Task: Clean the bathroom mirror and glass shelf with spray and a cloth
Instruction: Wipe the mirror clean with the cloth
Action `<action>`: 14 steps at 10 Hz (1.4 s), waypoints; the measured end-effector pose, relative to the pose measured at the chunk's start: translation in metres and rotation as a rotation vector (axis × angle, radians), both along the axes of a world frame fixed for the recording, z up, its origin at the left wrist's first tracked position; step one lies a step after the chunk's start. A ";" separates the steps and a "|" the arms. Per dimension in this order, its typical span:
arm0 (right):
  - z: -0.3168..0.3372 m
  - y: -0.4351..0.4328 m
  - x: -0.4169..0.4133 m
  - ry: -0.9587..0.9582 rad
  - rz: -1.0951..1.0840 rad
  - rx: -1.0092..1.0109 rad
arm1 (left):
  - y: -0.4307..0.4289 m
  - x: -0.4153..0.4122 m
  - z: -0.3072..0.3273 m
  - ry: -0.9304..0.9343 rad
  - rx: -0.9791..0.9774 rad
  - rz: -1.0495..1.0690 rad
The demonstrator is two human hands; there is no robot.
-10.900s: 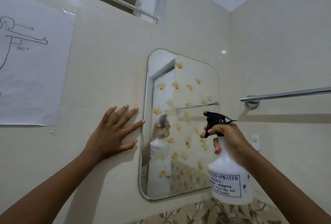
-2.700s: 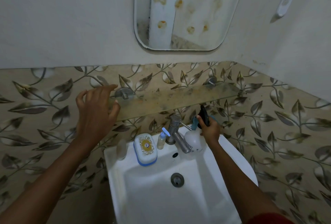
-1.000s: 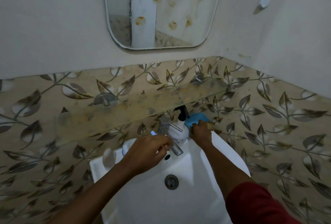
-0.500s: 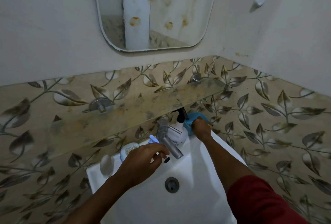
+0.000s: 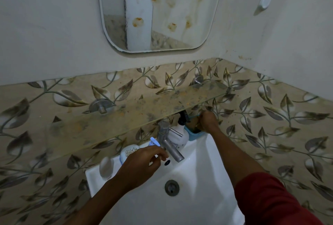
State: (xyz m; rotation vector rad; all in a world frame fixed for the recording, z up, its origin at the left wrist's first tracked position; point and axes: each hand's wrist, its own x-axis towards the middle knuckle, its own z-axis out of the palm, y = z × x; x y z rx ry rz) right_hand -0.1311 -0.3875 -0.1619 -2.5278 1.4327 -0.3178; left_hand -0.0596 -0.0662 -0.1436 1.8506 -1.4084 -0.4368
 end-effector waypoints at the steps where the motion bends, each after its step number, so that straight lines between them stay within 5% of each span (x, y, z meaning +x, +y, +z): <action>1: 0.006 -0.006 -0.006 -0.181 -0.062 0.021 | -0.001 -0.001 0.000 0.012 0.009 -0.004; 3: 0.040 0.010 -0.028 -0.684 -0.196 0.241 | -0.006 0.001 0.004 0.067 -0.008 0.016; 4: 0.065 0.033 -0.037 -1.110 -0.220 0.557 | -0.012 0.001 0.007 0.075 -0.016 0.034; 6: 0.063 0.054 -0.079 -1.527 -0.220 1.153 | -0.021 -0.010 0.024 0.161 -0.112 0.014; 9: 0.051 0.154 -0.117 -2.022 -0.074 1.357 | -0.026 -0.052 0.058 0.352 -0.297 0.102; 12: 0.113 0.191 -0.088 -1.965 0.054 1.558 | -0.023 -0.063 0.100 0.295 -0.319 0.017; 14: 0.152 0.208 -0.053 -1.699 0.215 1.858 | -0.012 -0.038 0.135 0.162 -0.382 0.109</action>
